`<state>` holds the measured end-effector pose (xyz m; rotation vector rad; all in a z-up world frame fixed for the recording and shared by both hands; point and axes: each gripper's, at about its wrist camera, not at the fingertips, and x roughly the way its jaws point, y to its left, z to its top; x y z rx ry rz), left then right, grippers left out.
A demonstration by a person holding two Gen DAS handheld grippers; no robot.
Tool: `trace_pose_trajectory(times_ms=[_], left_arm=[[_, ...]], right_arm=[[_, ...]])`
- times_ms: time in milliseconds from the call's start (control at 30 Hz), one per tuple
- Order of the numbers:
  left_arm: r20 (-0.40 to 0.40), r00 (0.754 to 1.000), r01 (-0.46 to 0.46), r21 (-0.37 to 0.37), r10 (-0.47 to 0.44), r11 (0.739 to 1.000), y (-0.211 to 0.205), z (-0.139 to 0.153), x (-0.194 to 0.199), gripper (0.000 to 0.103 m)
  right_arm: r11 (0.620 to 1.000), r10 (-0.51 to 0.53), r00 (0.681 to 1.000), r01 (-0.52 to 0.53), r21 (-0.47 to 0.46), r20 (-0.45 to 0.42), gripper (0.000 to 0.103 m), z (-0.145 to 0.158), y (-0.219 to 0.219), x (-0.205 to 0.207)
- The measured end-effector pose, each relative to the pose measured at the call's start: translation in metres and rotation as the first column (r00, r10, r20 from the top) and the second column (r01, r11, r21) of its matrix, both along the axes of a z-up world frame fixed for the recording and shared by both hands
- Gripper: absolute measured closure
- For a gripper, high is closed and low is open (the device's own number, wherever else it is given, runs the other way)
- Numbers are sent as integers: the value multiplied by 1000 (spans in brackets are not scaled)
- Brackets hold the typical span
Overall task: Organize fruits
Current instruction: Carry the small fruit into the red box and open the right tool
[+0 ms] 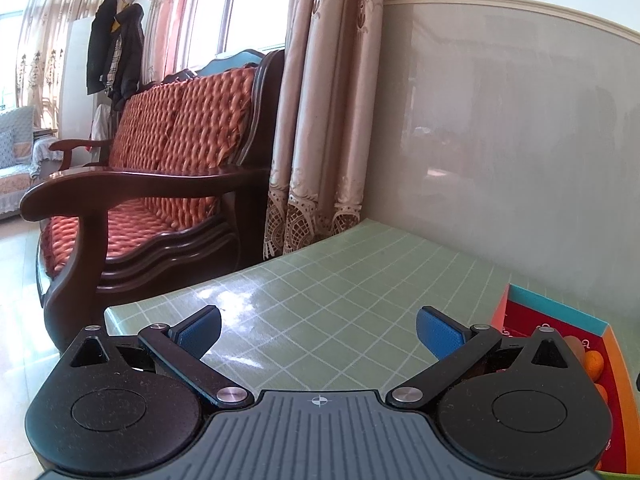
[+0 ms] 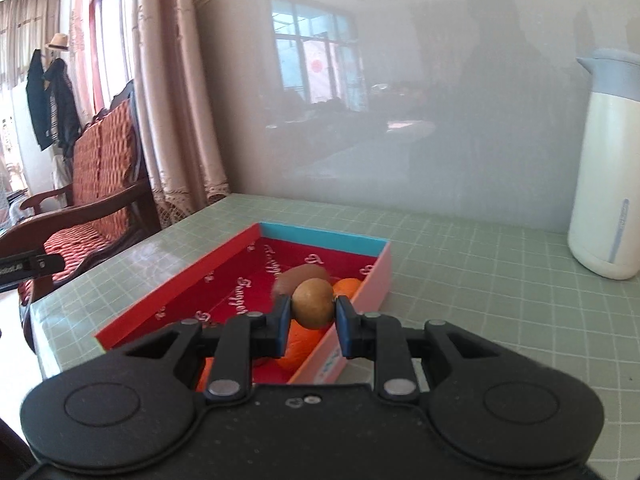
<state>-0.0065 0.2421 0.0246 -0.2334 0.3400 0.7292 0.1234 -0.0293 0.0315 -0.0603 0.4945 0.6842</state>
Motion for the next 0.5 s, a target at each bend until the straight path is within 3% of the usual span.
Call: trace_pose_trajectory(times_ms=[500], left_arm=[[-78, 996, 51, -12, -52, 999, -16, -4, 17, 0]], right_arm=[[989, 80, 997, -80, -122, -6, 81, -14, 31, -20]])
